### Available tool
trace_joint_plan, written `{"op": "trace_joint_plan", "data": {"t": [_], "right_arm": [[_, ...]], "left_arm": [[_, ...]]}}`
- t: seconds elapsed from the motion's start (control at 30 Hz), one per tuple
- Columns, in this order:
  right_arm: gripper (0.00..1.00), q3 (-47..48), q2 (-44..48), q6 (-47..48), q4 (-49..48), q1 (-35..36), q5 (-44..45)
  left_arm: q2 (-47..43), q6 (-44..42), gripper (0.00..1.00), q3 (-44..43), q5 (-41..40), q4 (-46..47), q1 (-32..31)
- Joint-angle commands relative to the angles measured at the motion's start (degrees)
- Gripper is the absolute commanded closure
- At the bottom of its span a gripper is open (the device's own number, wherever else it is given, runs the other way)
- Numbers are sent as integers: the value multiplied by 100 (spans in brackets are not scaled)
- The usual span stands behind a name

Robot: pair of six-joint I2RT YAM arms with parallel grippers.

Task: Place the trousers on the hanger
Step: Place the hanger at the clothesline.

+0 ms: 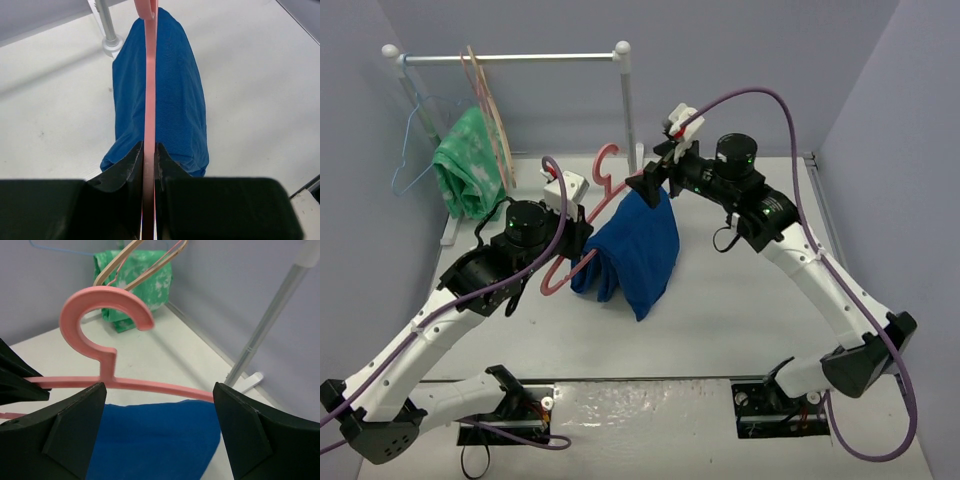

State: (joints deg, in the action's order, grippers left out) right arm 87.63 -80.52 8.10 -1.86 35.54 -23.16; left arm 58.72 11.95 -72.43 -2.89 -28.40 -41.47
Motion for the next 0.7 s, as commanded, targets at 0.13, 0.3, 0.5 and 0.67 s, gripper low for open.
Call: {"op": "trace_joint_plan", "data": {"t": [0.13,0.3,0.5,0.67], "right_arm": [[14,-560,1106,-300,-561,-391,372],[14,-987,1475,-458,-561,-643,588],[14,-1459,1794,-586,-561,-742,690],[12,-1976,2075,-792,-568,-751,859]], "left_arm": [[-647,25,100,-429,-1043,1425,-8],[-478,-53,100,-901,-1622,1188,61],[3,-118,100,-1572,-1829,973,394],[499,39,100,-2069,-968,1012,1325]]}}
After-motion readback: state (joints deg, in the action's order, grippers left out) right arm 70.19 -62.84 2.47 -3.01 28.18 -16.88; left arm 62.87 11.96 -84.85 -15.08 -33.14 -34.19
